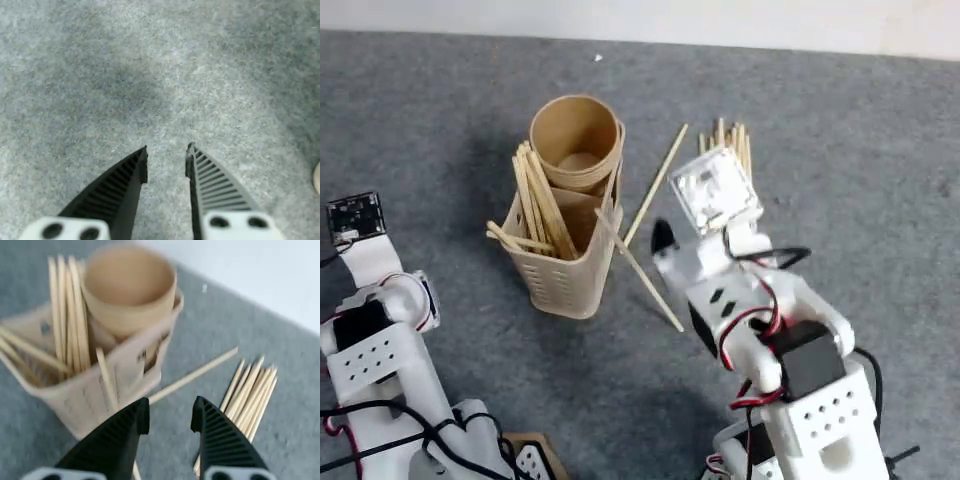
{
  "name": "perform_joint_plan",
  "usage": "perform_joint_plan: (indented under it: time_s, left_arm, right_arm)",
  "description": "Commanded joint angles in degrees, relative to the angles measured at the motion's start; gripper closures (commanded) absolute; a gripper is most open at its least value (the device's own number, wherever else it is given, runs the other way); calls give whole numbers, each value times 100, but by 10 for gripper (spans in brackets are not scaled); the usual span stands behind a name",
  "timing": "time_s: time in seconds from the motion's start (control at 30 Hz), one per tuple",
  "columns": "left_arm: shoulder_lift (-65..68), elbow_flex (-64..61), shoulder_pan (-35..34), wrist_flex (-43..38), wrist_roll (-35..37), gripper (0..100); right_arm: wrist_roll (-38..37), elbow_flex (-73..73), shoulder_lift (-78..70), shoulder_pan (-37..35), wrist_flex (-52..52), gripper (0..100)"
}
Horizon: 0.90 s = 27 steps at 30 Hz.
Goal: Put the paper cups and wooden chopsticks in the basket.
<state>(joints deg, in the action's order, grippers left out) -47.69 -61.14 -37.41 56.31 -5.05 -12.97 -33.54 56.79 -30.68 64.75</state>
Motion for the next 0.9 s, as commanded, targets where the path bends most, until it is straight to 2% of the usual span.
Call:
perform_joint_plan:
  time_s: [0.0,0.2,0.37,0.5,0.6,0.77,0.87]
  left_arm:
    - [-92,22,92,-105,-26,841]
    - [-92,22,84,-105,-26,841]
    - [-92,22,84,-105,-26,841]
    - [-92,22,84,-88,-26,841]
    - [-127,-75,92,-114,-26,841]
    - [-127,-84,92,-114,-26,841]
    - [-127,-84,92,-114,-26,841]
  right_arm:
    - [-123,-1147,637,-470,-215,845]
    - [-88,-2941,2009,-1288,-541,828]
    - [-114,-3697,2598,-1314,-1007,707]
    - [-123,-4101,2519,-1314,-1710,691]
    - [-123,-4374,2273,-1147,-2281,691]
    - [-141,-4409,1473,-409,-3073,694]
    - [-510,-4409,848,-215,-3415,748]
